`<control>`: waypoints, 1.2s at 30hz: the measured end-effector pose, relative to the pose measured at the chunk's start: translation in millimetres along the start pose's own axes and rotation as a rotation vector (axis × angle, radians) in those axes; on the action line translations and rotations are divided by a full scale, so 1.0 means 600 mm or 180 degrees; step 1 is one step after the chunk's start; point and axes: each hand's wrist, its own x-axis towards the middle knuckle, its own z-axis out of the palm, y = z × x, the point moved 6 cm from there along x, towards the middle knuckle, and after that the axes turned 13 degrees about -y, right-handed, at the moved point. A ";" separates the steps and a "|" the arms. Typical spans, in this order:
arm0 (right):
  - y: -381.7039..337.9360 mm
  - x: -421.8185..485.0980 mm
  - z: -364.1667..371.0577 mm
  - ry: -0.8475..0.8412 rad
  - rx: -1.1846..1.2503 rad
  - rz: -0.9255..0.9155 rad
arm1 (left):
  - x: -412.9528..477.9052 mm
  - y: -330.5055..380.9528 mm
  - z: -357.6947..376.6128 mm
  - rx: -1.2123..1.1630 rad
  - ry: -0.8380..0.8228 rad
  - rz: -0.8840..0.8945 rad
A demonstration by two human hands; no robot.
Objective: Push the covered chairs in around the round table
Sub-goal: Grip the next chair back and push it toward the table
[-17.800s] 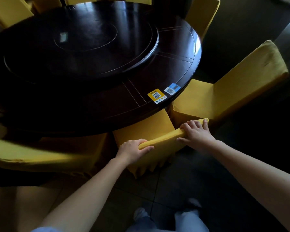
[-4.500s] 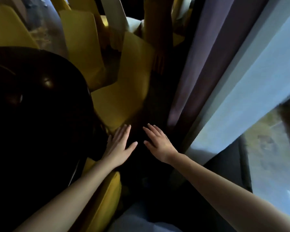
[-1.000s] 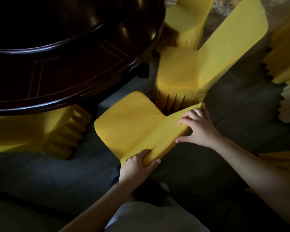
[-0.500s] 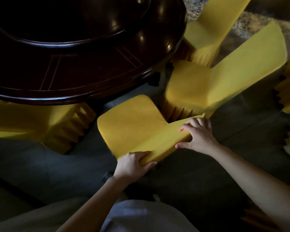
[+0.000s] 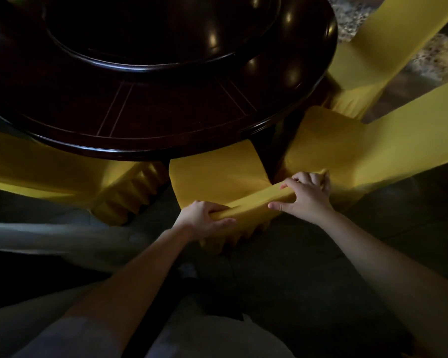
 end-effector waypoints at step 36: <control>-0.065 0.141 -0.065 -0.0231 0.0581 0.0481 | 0.151 -0.053 -0.152 -0.0212 -0.0905 0.0144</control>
